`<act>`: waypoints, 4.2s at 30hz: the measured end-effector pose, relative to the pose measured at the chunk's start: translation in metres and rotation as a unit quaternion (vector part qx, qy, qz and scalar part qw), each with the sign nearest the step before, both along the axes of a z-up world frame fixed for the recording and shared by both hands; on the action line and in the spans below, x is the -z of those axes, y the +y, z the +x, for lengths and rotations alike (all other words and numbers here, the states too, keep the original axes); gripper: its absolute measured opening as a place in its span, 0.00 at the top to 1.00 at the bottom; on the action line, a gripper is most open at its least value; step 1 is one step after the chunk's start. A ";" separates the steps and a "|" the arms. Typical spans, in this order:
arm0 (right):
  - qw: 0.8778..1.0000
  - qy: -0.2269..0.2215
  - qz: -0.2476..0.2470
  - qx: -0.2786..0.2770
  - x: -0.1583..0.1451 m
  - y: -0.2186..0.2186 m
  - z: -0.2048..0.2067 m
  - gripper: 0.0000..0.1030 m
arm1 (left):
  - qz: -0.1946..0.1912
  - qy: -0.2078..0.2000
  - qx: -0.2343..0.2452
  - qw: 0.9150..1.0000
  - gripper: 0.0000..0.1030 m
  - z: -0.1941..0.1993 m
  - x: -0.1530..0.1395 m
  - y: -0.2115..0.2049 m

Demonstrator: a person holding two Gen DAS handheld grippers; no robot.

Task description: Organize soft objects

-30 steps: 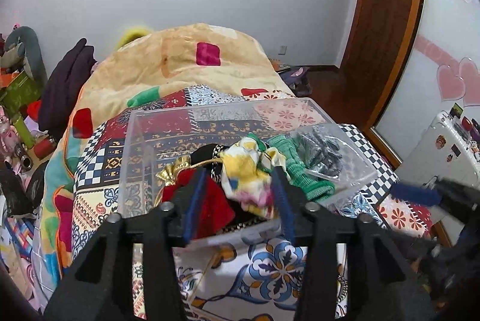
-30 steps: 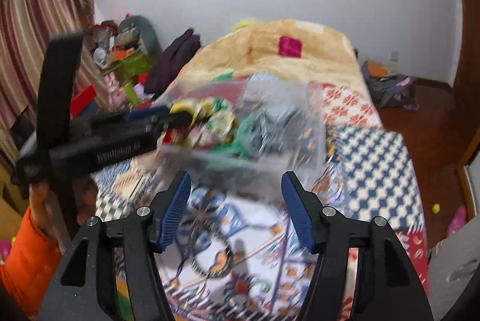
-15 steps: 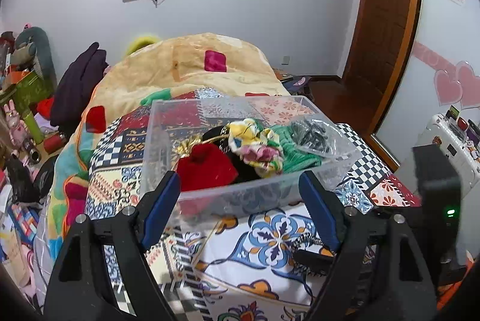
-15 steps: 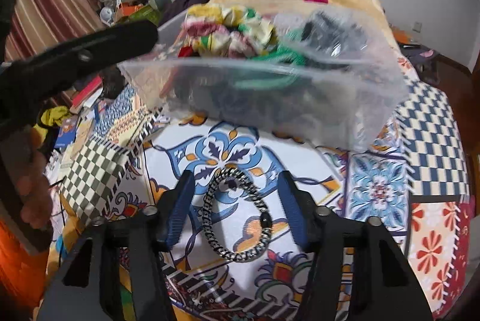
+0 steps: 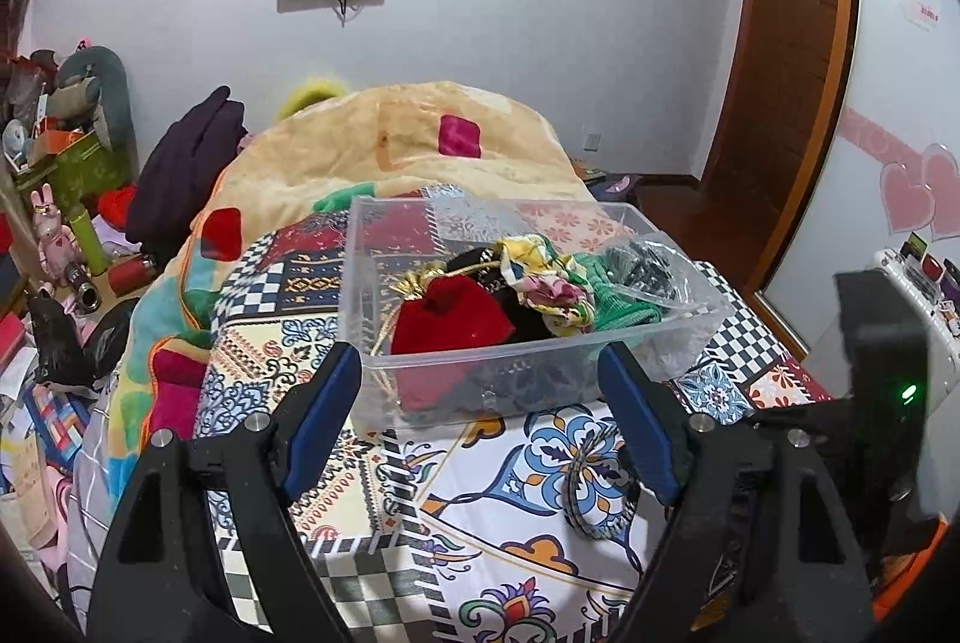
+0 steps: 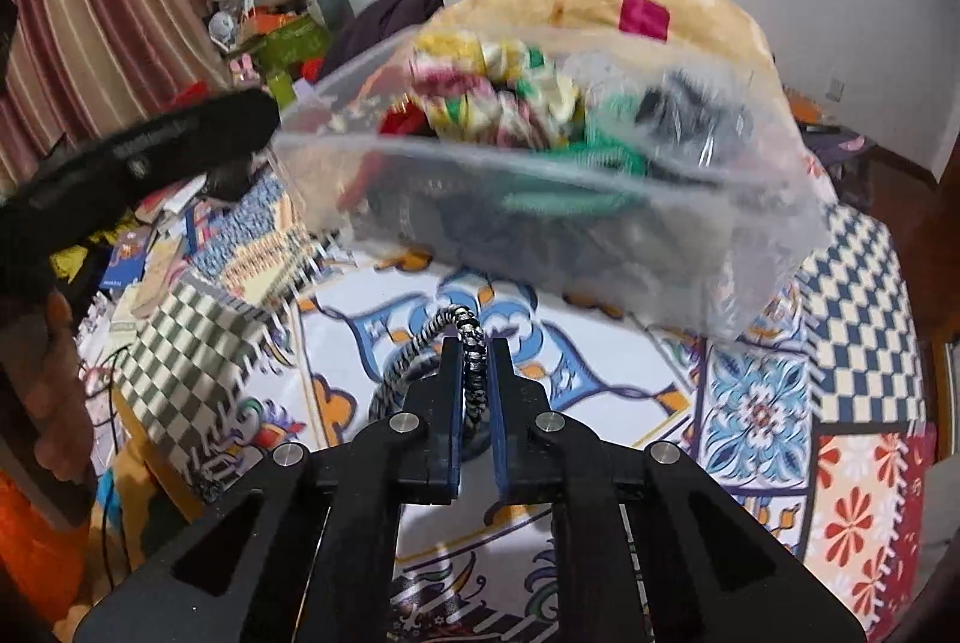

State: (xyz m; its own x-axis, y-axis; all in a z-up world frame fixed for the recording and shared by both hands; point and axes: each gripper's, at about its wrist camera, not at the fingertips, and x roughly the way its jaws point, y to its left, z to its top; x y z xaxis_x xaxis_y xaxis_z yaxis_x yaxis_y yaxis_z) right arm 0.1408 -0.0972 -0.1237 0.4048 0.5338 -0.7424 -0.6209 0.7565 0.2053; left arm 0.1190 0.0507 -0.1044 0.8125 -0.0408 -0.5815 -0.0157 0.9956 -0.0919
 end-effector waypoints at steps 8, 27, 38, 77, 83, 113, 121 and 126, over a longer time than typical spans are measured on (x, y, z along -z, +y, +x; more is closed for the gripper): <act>0.998 -0.058 0.031 0.014 -0.048 -0.004 0.005 0.93 | -0.015 -0.020 -0.019 1.000 0.21 -0.008 -0.008 0.017; 0.989 -0.092 0.006 0.112 -0.056 -0.003 0.049 0.56 | -0.015 -0.026 -0.026 0.999 0.21 -0.008 -0.007 0.020; 0.981 -0.158 0.063 0.089 -0.118 -0.030 -0.002 0.56 | 0.003 -0.092 -0.007 0.996 0.21 -0.037 -0.055 0.000; 0.955 -0.250 0.131 0.091 -0.166 -0.064 -0.080 0.12 | 0.012 -0.182 -0.002 0.983 0.00 -0.099 -0.115 -0.027; 0.955 -0.250 0.131 0.090 -0.166 -0.064 -0.080 0.12 | 0.012 -0.183 -0.002 0.983 0.00 -0.099 -0.115 -0.026; 0.952 -0.259 0.134 0.095 -0.167 -0.064 -0.087 0.08 | 0.011 -0.178 0.007 0.984 0.00 -0.098 -0.114 -0.025; 0.951 -0.261 0.134 0.098 -0.166 -0.065 -0.087 0.00 | 0.007 -0.173 0.011 0.985 0.00 -0.098 -0.114 -0.025; 0.952 -0.258 0.129 0.100 -0.165 -0.064 -0.085 0.00 | 0.007 -0.171 0.012 0.985 0.00 -0.098 -0.114 -0.026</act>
State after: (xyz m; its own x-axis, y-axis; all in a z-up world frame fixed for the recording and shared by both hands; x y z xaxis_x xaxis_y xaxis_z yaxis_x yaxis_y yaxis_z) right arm 0.0554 -0.1607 0.0418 0.7935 0.5448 -0.2713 -0.5379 0.8363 0.1062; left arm 0.0206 0.0247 0.0096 0.9597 -0.0569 -0.2754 0.0381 0.9966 -0.0732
